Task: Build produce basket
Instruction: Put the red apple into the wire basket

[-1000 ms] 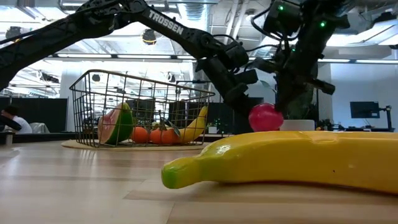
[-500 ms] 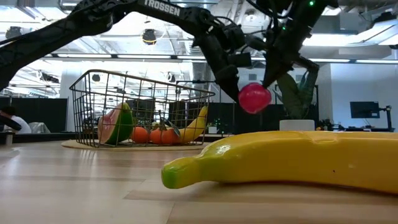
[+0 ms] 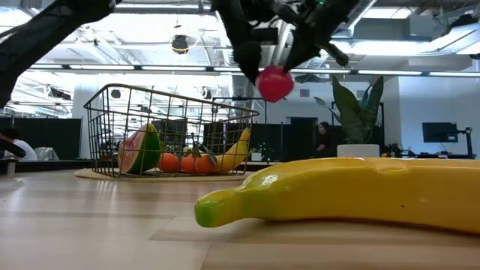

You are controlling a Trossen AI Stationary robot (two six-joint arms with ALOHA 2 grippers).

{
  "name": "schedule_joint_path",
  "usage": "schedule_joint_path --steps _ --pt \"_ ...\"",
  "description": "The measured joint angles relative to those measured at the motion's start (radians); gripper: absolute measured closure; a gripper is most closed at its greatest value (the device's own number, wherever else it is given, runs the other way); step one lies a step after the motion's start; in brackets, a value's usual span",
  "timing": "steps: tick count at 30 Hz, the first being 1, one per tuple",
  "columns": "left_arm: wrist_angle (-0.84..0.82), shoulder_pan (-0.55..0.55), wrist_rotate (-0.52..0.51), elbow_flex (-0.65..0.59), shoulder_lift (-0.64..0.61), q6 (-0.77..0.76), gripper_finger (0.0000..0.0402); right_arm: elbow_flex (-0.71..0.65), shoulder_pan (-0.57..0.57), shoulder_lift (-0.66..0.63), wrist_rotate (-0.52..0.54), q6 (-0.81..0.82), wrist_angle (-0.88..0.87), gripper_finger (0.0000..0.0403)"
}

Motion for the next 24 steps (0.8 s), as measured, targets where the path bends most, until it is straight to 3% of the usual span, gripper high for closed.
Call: schedule_joint_path --steps 9,13,17,24 --pt "-0.296 -0.023 -0.080 -0.013 -0.039 -0.028 0.0401 0.166 0.008 0.161 -0.020 -0.086 0.014 0.0403" --pt "-0.334 -0.045 -0.096 -0.069 -0.082 -0.073 0.0401 0.225 0.009 0.208 -0.021 -0.114 0.029 0.0403" --pt "-0.304 -0.061 -0.127 -0.211 -0.183 -0.113 0.0401 0.255 0.031 0.243 -0.060 -0.118 0.044 0.0403" --pt "-0.170 -0.102 -0.187 -0.563 -0.419 -0.216 0.0401 0.289 0.052 0.330 -0.156 -0.129 0.185 0.0403"
